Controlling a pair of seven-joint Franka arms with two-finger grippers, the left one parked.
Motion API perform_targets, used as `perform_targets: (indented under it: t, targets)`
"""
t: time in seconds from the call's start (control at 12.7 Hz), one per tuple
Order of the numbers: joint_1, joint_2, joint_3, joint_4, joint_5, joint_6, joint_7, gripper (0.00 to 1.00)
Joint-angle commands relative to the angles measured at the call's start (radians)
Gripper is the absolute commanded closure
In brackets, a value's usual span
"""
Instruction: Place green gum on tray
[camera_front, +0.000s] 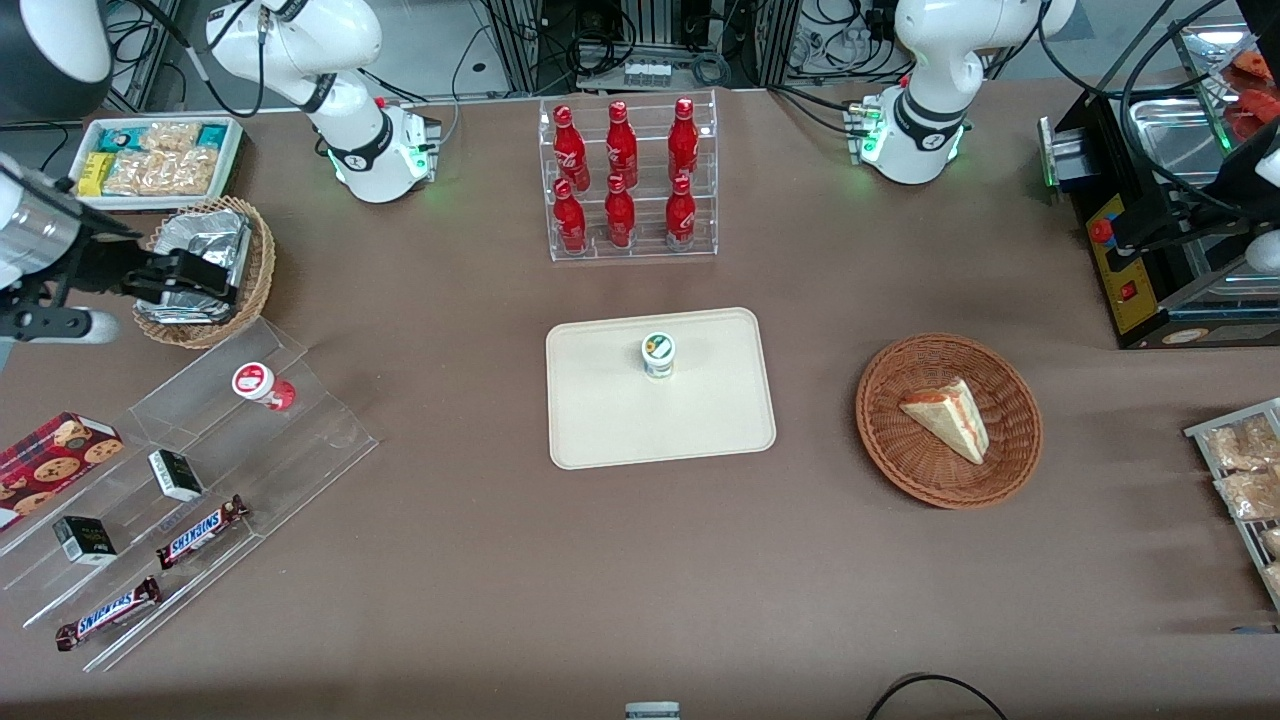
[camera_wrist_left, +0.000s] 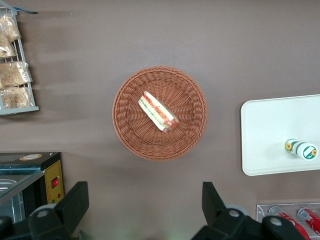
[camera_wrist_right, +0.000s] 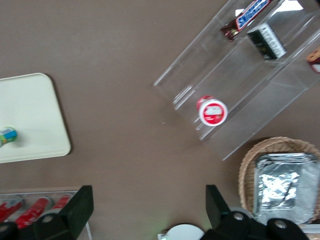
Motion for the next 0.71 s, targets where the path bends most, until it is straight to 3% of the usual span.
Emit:
perform_targets:
  t: [0.0,0.16,0.63]
  targets:
    - [-0.03,0.057,0.003,0.07,-0.04,-0.016,-0.037,0.0]
    - [-0.094,0.076,0.013,0.076,-0.031,-0.015,-0.101,0.0]
    - [-0.082,0.089,0.01,0.077,-0.027,-0.007,-0.105,0.0]
